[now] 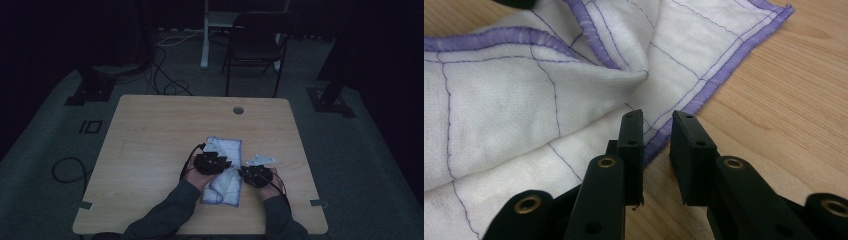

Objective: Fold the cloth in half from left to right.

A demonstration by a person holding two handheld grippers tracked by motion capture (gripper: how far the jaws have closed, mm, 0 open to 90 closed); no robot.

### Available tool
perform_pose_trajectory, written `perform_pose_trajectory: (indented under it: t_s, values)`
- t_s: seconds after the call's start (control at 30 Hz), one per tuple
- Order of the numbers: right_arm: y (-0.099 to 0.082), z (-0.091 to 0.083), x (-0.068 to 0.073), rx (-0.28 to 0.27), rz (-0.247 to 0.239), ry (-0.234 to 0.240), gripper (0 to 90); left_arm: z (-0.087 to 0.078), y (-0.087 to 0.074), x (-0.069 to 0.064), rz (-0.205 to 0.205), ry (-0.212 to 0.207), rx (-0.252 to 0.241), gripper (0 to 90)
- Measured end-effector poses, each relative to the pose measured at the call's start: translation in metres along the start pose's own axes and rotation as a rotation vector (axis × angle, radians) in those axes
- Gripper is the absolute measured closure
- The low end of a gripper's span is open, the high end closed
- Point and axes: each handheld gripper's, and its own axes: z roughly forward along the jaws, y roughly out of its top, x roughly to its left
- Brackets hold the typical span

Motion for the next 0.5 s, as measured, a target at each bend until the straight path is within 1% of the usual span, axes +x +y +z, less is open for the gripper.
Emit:
perform_pose_trajectory:
  t_s: [0.07, 0.1, 0.2, 0.33, 0.4, 0.5]
  values:
    - [0.000, 0.000, 0.000, 0.001, 0.003, 0.001, 76.1, -0.005, -0.008, 0.002, 0.000, 0.025, 0.011, 73.5]
    - [0.000, 0.000, 0.000, 0.001, 0.001, 0.000, 76.1, -0.007, -0.012, 0.003, 0.006, 0.038, 0.025, 74.9]
    - [0.000, 0.000, 0.000, 0.001, 0.004, 0.000, 75.8, -0.010, -0.027, 0.006, 0.007, 0.059, 0.062, 78.9]
    - [0.000, 0.000, 0.000, -0.001, 0.004, 0.000, 75.7, -0.007, -0.042, 0.004, 0.001, 0.052, 0.103, 81.4]
    - [0.000, 0.000, 0.000, -0.001, 0.005, 0.000, 75.6, -0.005, -0.046, 0.000, 0.004, 0.036, 0.108, 81.3]
    - [0.000, 0.000, 0.000, -0.001, 0.004, 0.000, 75.5, -0.001, -0.046, -0.011, 0.029, 0.011, 0.110, 81.0]
